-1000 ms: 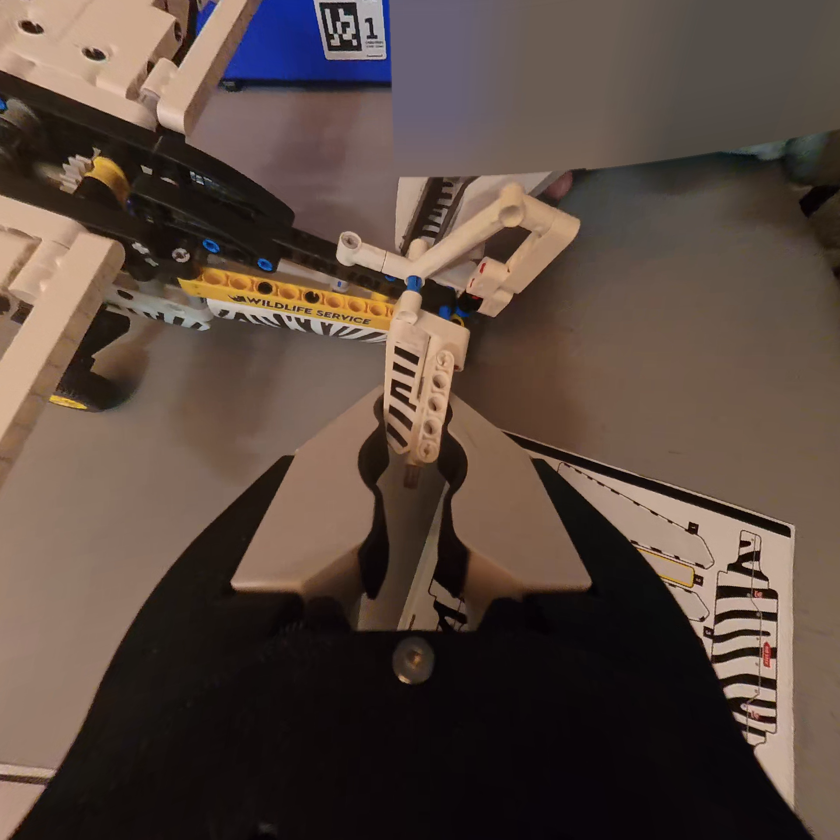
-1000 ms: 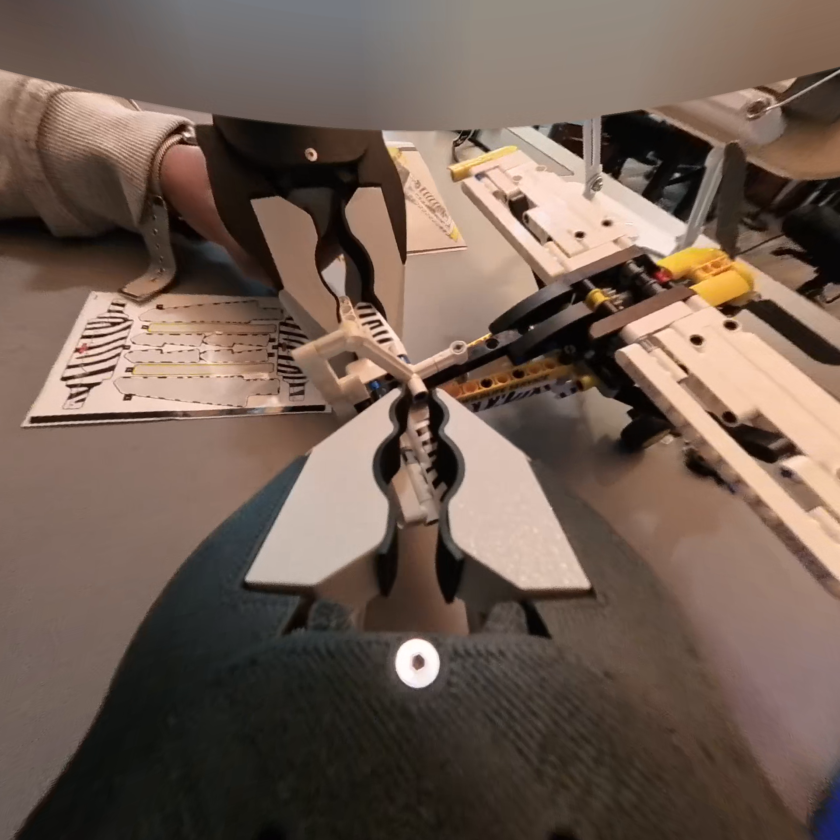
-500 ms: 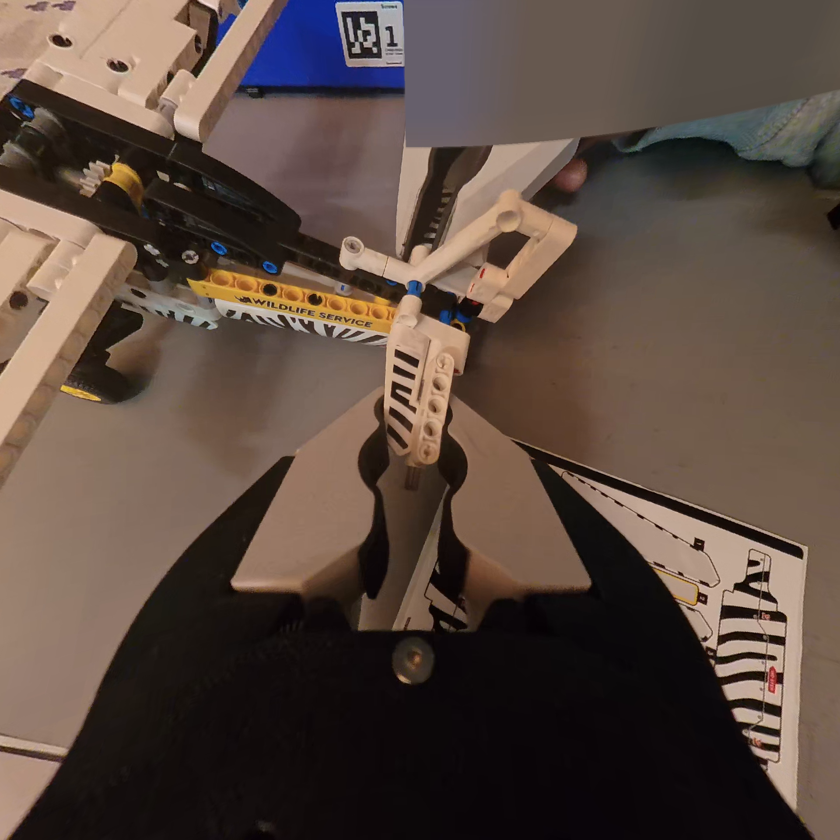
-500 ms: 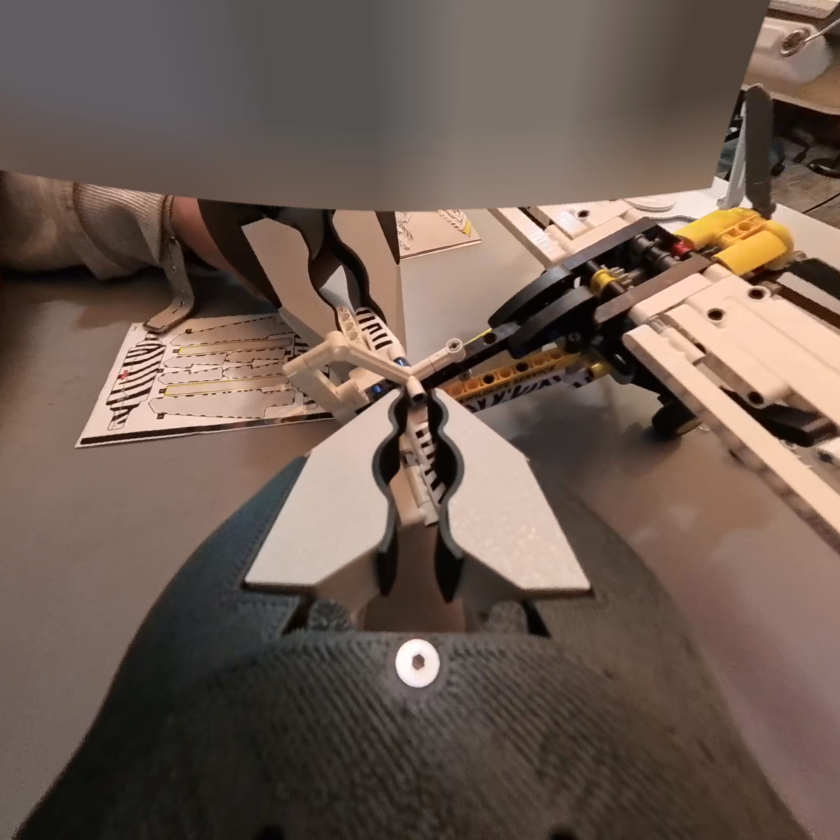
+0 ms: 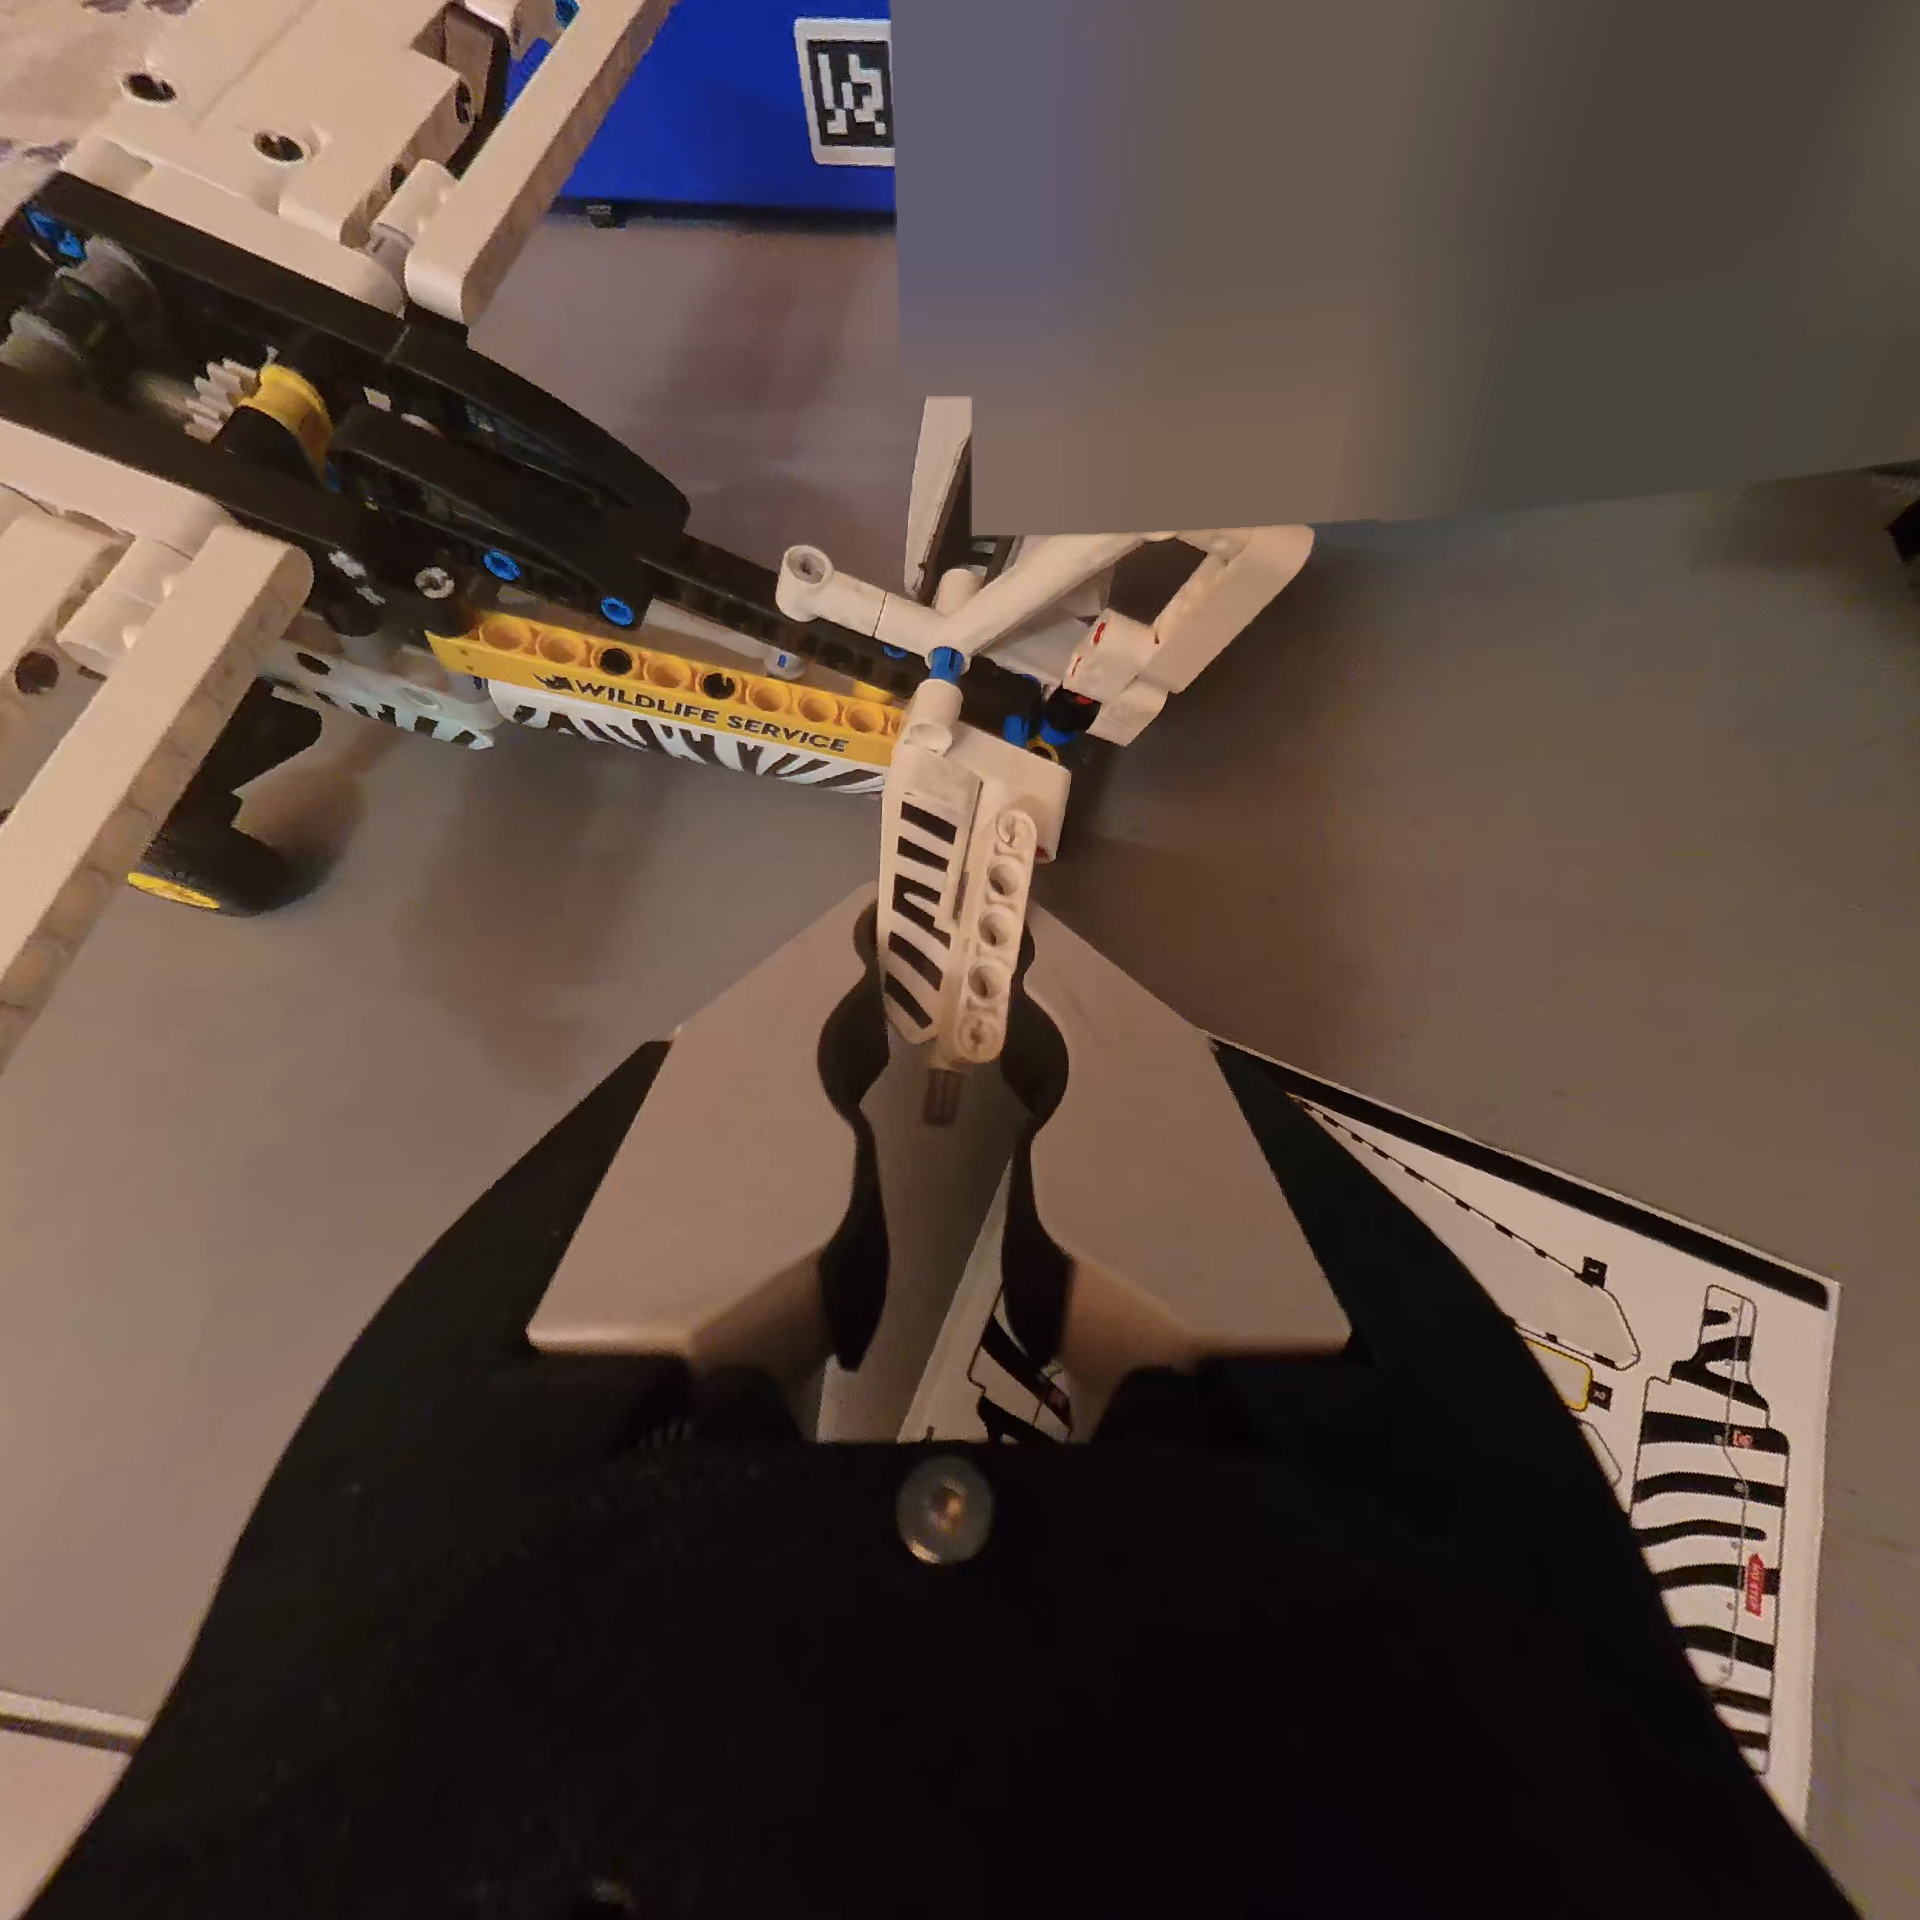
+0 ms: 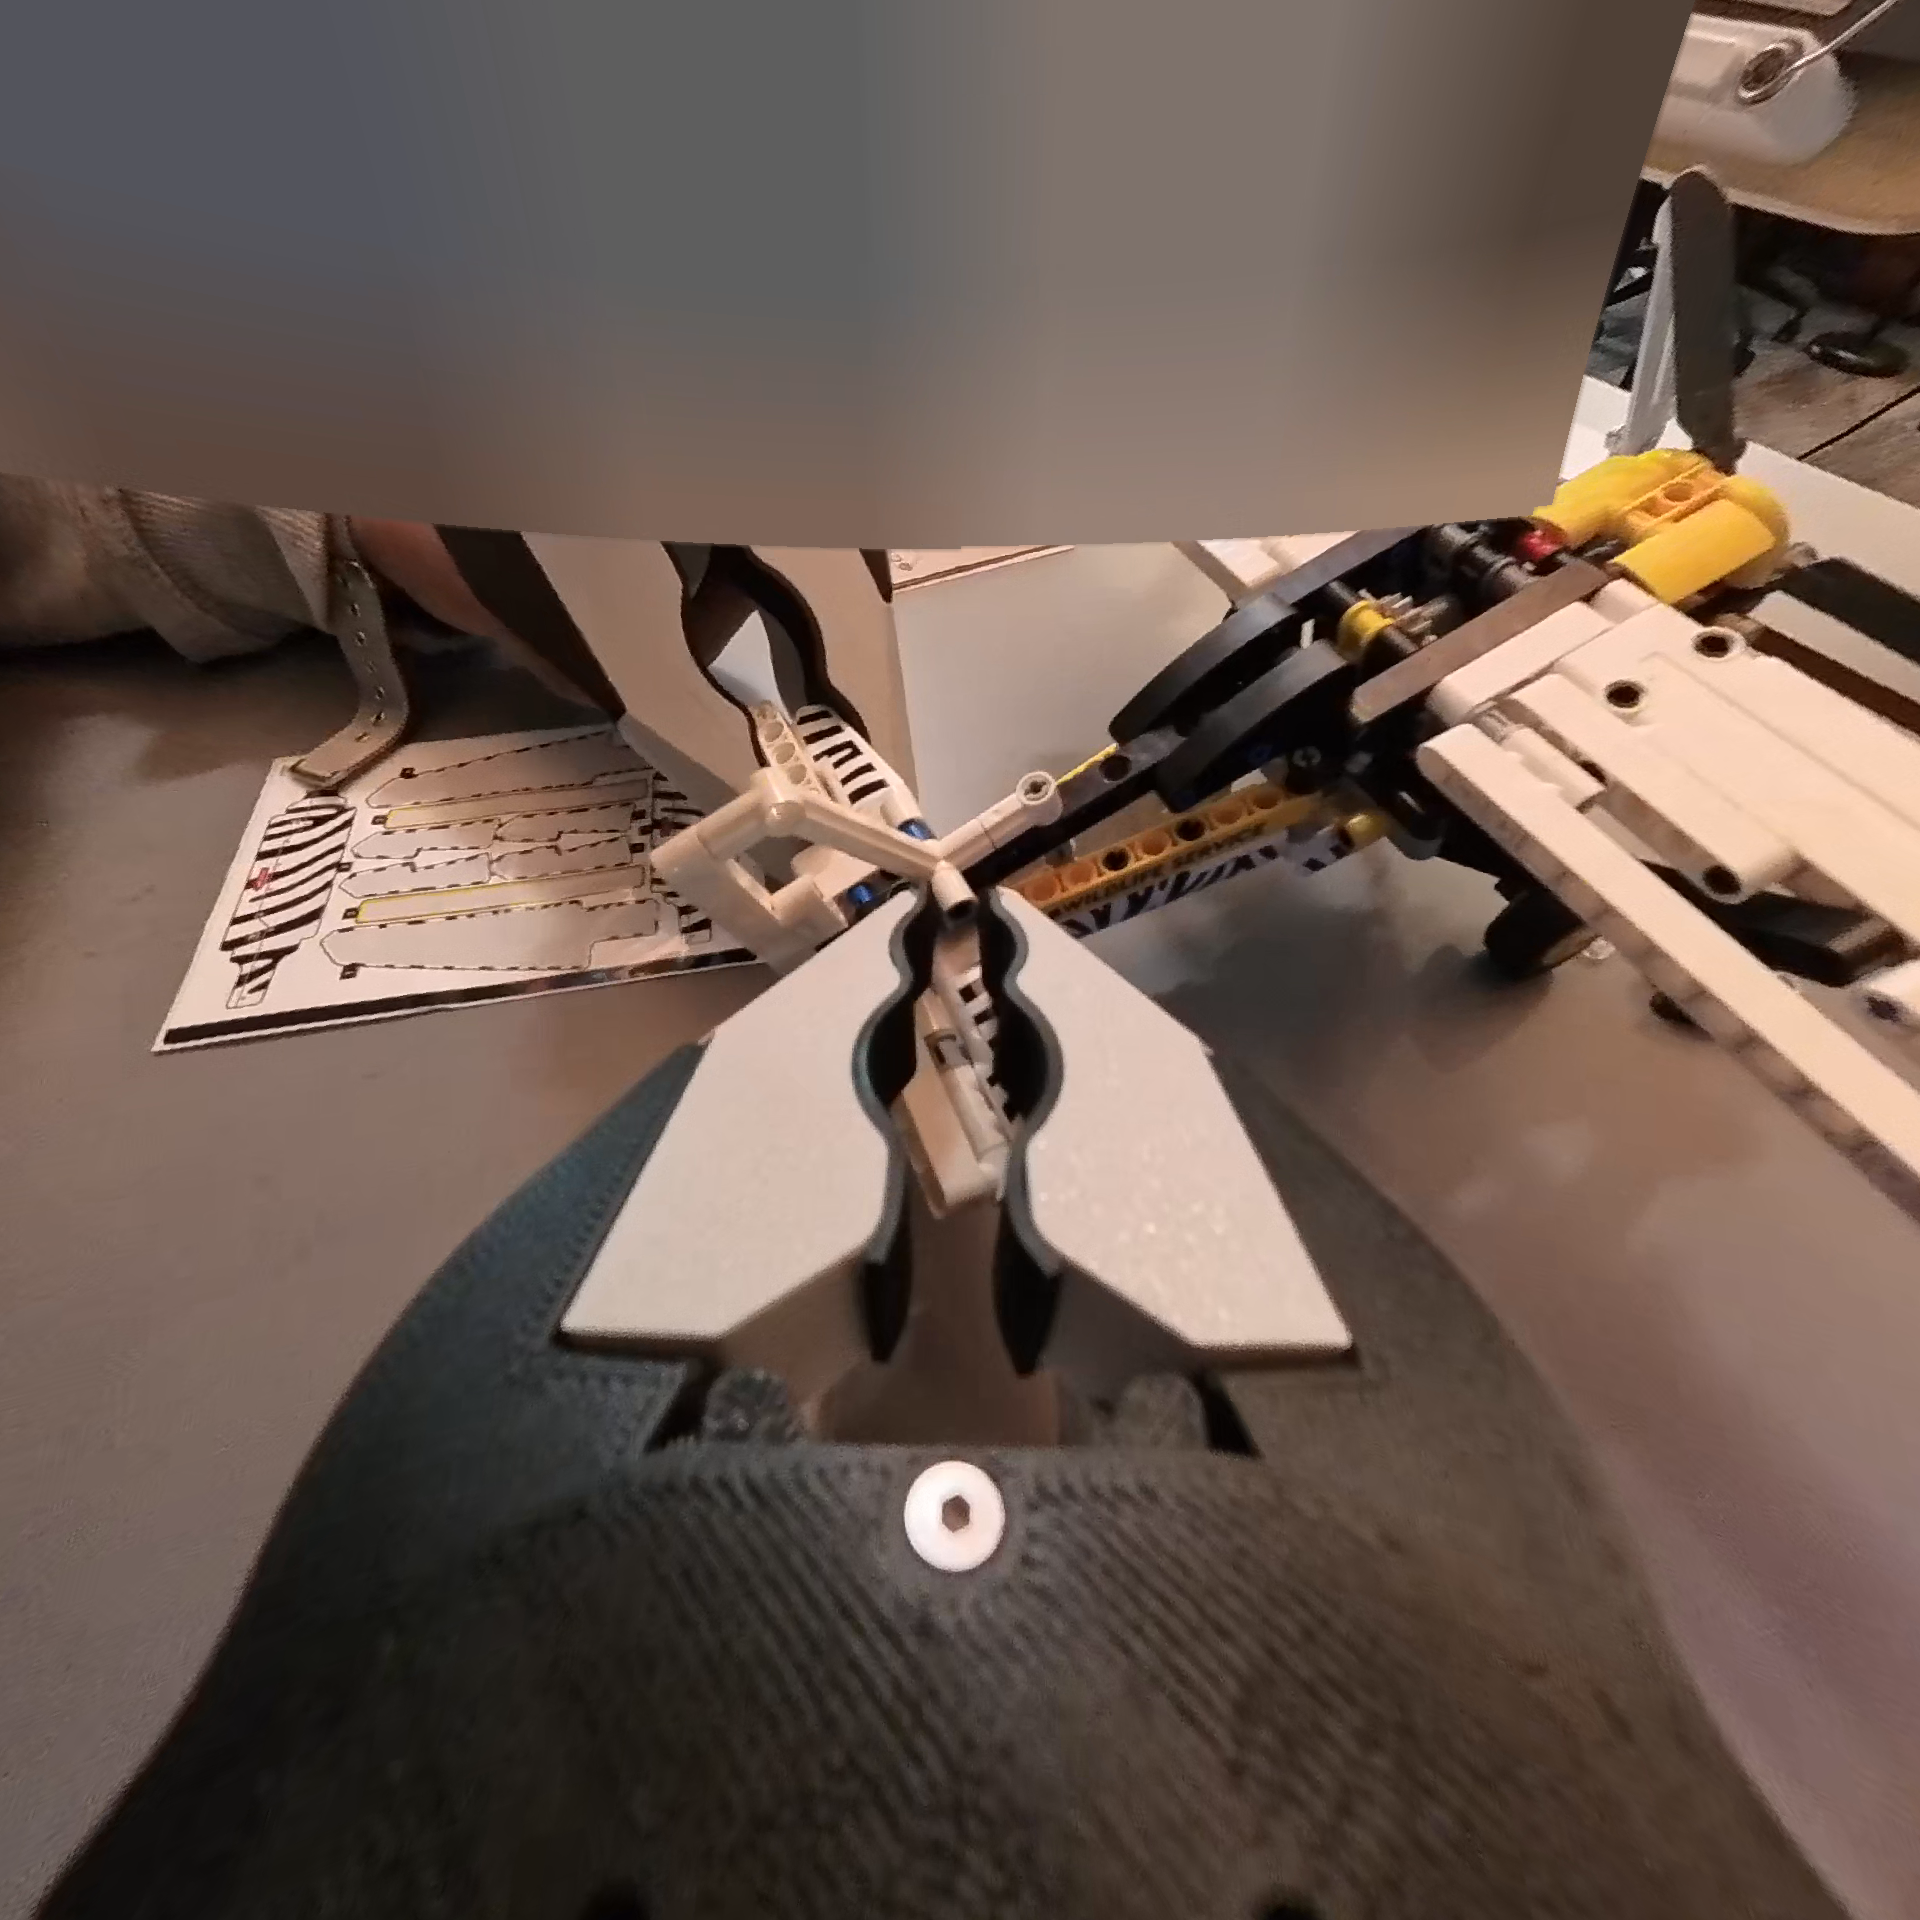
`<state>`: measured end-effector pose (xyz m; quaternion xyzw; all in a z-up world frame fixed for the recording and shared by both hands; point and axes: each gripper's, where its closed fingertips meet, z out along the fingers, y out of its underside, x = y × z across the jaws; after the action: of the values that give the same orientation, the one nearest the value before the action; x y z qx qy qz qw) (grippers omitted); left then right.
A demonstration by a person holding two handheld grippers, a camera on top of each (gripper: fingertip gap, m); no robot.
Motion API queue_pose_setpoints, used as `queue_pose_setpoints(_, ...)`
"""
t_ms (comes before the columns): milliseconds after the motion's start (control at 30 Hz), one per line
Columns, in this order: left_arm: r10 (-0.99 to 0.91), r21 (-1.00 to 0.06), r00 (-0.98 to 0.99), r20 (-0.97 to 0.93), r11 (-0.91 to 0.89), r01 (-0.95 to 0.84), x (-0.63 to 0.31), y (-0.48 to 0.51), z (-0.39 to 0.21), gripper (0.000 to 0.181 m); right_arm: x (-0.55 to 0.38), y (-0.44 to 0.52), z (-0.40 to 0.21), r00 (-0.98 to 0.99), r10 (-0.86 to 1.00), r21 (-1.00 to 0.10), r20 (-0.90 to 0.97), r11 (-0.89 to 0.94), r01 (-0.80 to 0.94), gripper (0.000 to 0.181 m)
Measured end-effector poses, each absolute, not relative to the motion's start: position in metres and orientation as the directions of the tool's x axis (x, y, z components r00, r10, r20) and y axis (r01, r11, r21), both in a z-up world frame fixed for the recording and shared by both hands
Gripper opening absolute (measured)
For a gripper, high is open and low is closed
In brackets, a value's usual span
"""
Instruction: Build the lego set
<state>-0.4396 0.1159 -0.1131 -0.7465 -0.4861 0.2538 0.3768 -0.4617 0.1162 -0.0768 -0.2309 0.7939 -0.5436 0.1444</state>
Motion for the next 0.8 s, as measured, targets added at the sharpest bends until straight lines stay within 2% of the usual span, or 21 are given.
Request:
queue_pose_setpoints(67,0.916,-0.812,0.399,0.029,-0.211,0.544,-0.440,0.115,-0.112,0.015,-0.463,0.115,-0.077,-0.855,-0.517,-0.930,0.031,0.298,-0.215,0.007)
queue_pose_setpoints(133,0.895,-0.806,0.435,0.101,-0.183,0.563,-0.439,0.122,-0.114,0.037,-0.460,0.115,-0.077,-0.849,-0.527,-0.929,0.043,0.292,-0.228,0.007)
queue_pose_setpoints(367,0.855,-0.753,0.427,0.296,-0.066,0.655,-0.440,0.131,-0.120,0.036,-0.459,0.115,-0.077,-0.849,-0.526,-0.929,0.056,0.283,-0.237,0.007)
queue_pose_setpoints(500,0.837,-0.762,0.412,0.360,0.009,0.647,-0.438,0.126,-0.113,0.043,-0.460,0.116,-0.076,-0.847,-0.528,-0.931,0.056,0.280,-0.236,0.007)
queue_pose_setpoints(633,0.819,-0.716,0.349,0.455,0.103,0.691,-0.434,0.117,-0.112,0.045,-0.460,0.116,-0.076,-0.846,-0.531,-0.931,0.050,0.281,-0.232,0.007)
queue_pose_setpoints(800,0.887,-0.644,0.163,0.433,0.177,0.745,-0.432,0.102,-0.122,0.026,-0.460,0.116,-0.077,-0.846,-0.530,-0.930,0.057,0.280,-0.238,0.007)
